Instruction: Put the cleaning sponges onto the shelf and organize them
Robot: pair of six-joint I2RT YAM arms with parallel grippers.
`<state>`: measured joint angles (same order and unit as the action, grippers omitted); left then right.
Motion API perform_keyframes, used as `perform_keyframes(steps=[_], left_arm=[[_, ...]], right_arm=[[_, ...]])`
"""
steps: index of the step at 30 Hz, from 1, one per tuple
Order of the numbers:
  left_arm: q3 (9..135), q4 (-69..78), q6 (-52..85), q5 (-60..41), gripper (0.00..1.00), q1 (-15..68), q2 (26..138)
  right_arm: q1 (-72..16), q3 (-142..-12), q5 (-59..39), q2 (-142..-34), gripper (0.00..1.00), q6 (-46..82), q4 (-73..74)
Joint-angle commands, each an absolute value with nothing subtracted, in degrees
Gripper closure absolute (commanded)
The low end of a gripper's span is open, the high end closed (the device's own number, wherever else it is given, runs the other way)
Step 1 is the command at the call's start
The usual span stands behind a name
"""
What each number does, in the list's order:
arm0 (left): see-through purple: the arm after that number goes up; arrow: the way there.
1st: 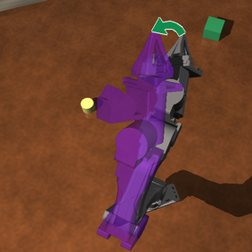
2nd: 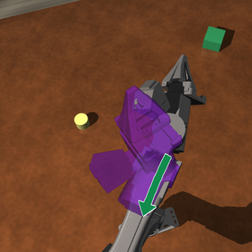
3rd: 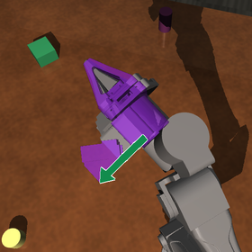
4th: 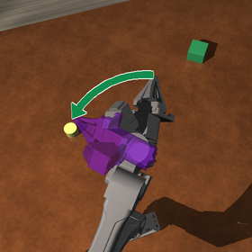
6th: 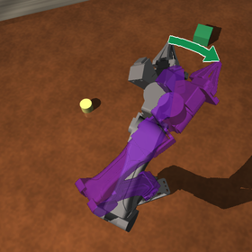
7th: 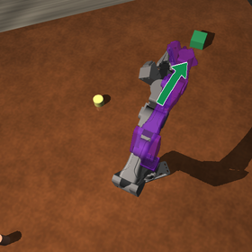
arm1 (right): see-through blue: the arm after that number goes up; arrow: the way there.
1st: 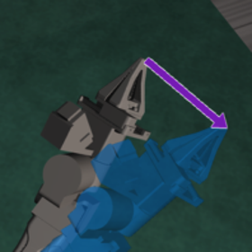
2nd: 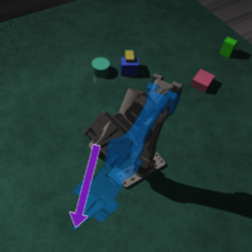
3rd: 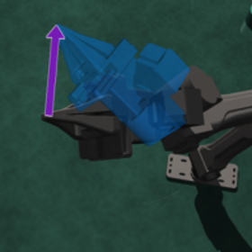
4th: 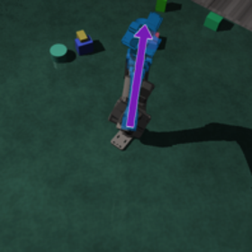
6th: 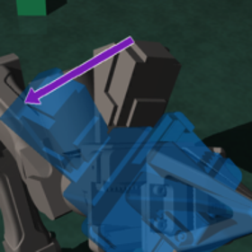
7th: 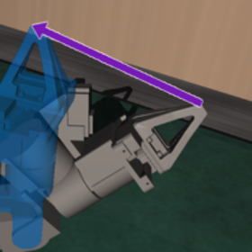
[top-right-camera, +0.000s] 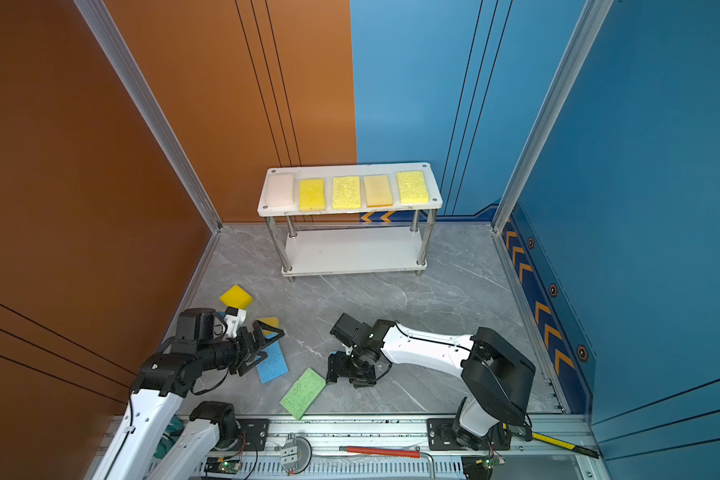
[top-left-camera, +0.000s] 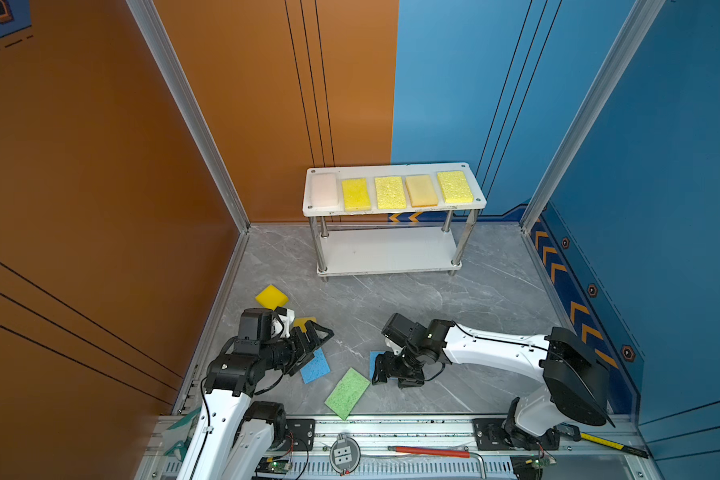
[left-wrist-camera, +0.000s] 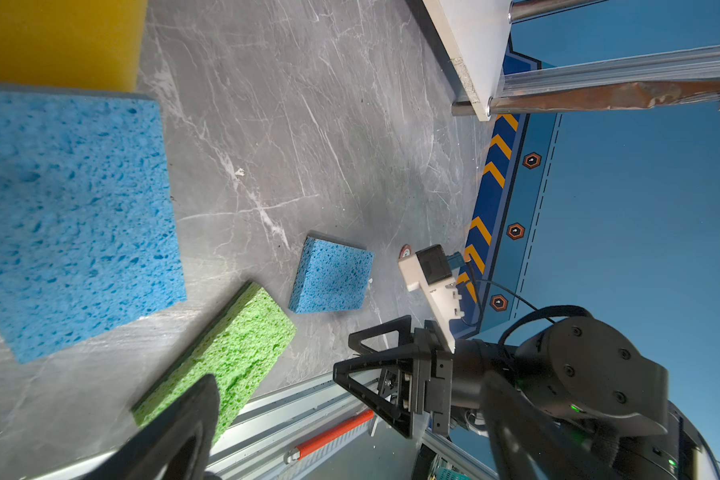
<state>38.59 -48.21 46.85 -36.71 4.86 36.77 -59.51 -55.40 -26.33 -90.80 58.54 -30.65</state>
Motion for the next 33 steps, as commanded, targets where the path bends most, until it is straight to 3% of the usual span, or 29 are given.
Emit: perform_keyframes(steps=[1, 22, 33], left_arm=[[38.48, -48.07, 45.83, -37.74, 0.02, 4.39, 36.45], [35.03, -48.11, 50.77, -38.71, 0.02, 4.39, 29.12], [33.39, -48.16, 51.78, -38.63, 0.02, 4.39, 27.55]], right_arm=[[-58.98, -53.48, -26.72, -91.67, 0.18, 58.86, -28.79], [-46.91, -57.04, -24.38, -96.71, 0.18, 52.93, -26.55], [-45.83, -62.21, -21.40, -98.26, 0.18, 51.06, -26.80]])
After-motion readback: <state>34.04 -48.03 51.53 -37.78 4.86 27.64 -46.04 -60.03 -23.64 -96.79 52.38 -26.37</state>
